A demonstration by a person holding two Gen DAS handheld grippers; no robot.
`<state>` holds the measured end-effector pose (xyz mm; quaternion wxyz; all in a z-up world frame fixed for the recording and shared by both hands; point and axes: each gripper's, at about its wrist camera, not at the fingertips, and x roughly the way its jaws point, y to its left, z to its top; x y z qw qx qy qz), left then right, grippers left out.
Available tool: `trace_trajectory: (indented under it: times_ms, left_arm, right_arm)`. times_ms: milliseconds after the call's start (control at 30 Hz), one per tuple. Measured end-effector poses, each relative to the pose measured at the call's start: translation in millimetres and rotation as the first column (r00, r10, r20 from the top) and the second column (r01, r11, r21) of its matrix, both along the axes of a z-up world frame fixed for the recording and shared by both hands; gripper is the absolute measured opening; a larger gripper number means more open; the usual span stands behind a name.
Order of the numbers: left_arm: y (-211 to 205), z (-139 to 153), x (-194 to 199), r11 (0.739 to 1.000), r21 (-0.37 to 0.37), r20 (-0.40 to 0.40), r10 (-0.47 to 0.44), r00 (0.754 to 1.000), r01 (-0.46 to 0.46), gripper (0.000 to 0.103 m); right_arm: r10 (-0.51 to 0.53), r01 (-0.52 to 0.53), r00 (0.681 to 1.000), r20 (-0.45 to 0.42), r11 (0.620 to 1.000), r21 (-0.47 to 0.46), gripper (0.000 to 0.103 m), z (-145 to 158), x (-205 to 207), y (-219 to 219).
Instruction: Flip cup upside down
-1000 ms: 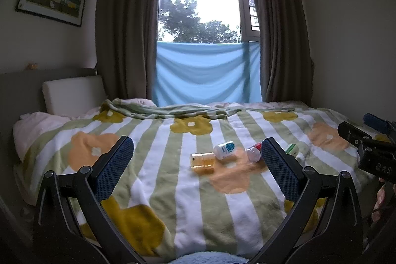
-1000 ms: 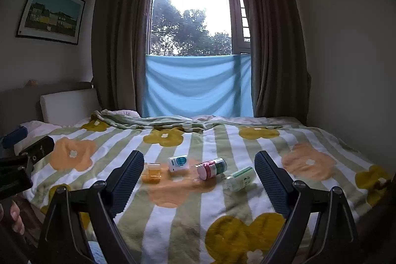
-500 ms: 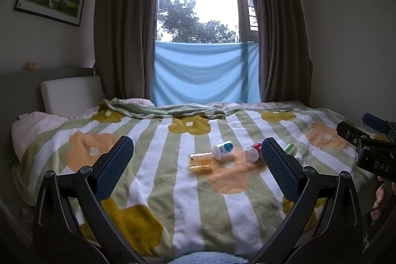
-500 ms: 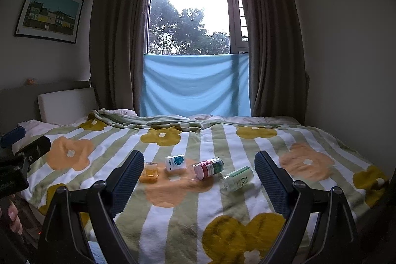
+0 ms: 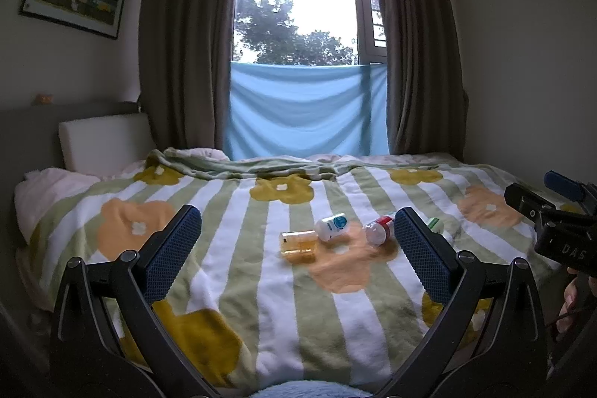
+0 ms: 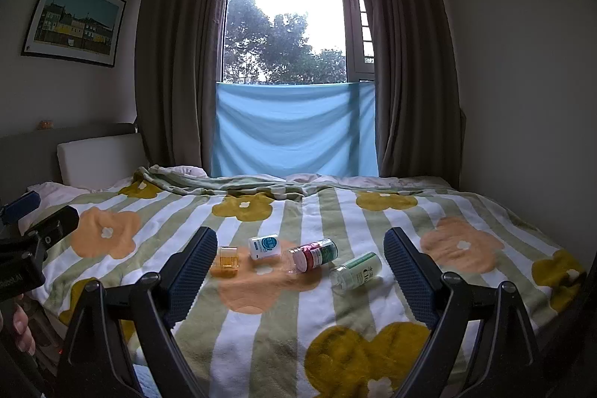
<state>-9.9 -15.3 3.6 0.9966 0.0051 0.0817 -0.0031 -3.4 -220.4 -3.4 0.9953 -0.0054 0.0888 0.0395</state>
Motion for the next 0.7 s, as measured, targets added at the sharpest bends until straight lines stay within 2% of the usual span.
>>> trace_trajectory:
  times_ms: [700]
  left_arm:
    - [2.0,0.0,1.2,1.000,-0.004,-0.001,-0.001,1.000,0.001,0.103]
  right_arm:
    - [0.003,-0.003,1.000,-0.002,1.000,0.003,0.089,0.2,0.2,-0.3]
